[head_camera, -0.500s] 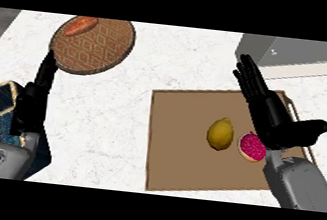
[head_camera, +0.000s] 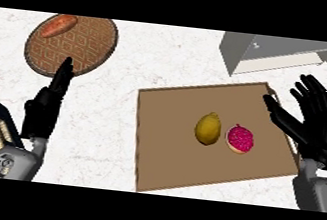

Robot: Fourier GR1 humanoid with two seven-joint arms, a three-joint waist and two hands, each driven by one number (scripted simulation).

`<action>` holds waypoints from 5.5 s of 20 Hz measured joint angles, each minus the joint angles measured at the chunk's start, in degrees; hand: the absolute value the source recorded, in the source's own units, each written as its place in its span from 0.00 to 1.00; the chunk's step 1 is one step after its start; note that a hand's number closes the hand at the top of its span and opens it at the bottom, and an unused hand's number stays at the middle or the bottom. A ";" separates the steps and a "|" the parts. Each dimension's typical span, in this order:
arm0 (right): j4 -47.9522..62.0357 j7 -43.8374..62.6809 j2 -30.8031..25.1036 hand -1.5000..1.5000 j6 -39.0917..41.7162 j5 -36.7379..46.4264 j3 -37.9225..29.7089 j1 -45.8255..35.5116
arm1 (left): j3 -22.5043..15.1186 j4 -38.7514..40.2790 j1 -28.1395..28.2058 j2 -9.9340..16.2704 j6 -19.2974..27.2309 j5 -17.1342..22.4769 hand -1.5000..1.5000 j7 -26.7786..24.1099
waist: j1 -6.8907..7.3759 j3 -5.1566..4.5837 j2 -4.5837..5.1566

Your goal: Pick the lemon from the tray and place it in the tiered shelf

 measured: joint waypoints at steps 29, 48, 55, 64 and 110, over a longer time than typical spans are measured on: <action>-27.23 36.42 -2.06 0.00 -11.08 45.78 13.23 30.23 | -3.87 -1.10 -3.29 -3.88 -7.35 0.79 0.50 0.98 | 7.63 -0.39 0.71; -32.15 66.82 3.95 0.00 22.80 65.81 18.35 7.91 | -3.34 2.01 -4.57 -5.45 -7.63 -0.65 0.50 0.10 | 7.64 -0.08 0.22; -26.94 66.81 12.51 0.00 28.52 73.74 17.69 1.92 | -2.46 2.11 -4.21 -5.49 -8.06 -0.56 0.50 -0.03 | 7.19 0.04 0.04; -22.43 66.63 15.05 0.00 31.10 75.06 16.40 -1.24 | -1.31 1.55 -3.36 -5.06 -9.23 -0.51 0.50 -0.65 | 6.93 0.26 -0.04; -3.54 64.72 15.24 1.00 26.10 70.28 15.56 -2.25 | 0.79 0.68 -2.14 -8.23 -11.23 -4.16 0.50 -0.23 | 6.85 0.38 0.01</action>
